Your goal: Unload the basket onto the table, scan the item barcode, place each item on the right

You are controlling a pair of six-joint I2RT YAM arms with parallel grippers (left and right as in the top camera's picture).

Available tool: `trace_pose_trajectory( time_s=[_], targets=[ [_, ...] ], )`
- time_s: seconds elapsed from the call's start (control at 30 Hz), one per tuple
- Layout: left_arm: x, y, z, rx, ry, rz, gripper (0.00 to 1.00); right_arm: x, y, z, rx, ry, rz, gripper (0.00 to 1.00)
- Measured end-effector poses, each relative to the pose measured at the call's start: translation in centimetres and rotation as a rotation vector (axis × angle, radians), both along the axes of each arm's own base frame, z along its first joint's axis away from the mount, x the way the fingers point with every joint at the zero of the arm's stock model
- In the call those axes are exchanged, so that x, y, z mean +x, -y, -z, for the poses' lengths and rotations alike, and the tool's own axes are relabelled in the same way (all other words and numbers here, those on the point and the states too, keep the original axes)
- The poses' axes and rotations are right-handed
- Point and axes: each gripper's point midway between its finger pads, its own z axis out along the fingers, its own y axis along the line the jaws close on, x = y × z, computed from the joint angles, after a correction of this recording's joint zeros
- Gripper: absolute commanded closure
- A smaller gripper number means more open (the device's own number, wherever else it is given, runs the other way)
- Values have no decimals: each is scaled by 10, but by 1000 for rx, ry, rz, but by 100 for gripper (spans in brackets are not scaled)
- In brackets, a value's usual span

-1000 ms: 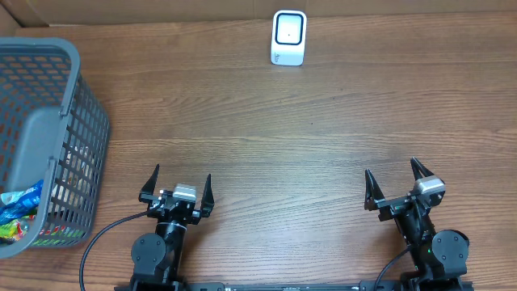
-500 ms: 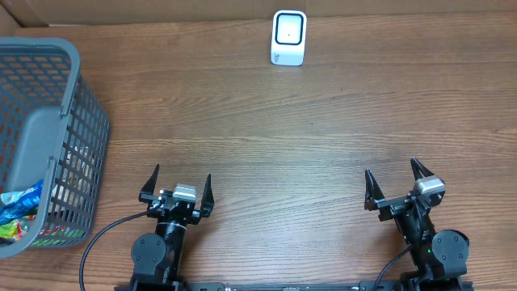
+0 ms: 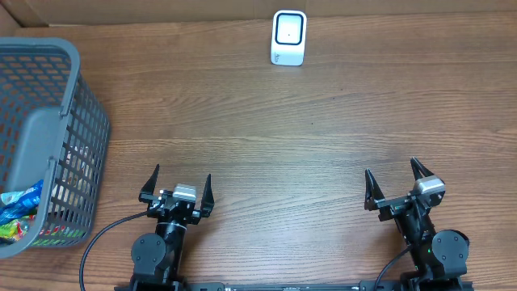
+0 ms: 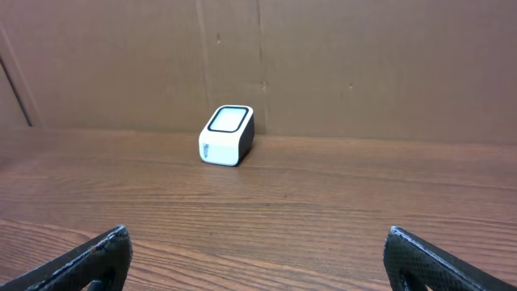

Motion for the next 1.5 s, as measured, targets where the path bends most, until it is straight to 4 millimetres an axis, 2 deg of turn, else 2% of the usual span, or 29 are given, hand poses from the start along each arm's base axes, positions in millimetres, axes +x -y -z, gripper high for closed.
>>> trace_pose_trajectory(
  time_s=[0.23, 0.8, 1.03, 1.17, 1.5],
  targets=[
    [0, 0, 0, -54, -5, -5, 0, 0, 0, 0, 0, 0, 0, 0],
    [0, -3, 0, -354, -31, -45, 0, 0, 0, 0, 31, -8, -1, 0],
    [-1, -7, 3, -410, -56, -76, 0, 0, 0, -1, 46, -10, 0, 0],
    [-3, -11, -7, -415, -57, -99, 0, -2, 0, -16, 52, 17, -1, 0],
    [2, -13, -55, -425, -57, -117, 0, -13, 1, -65, 63, 111, -7, 0]
  ],
)
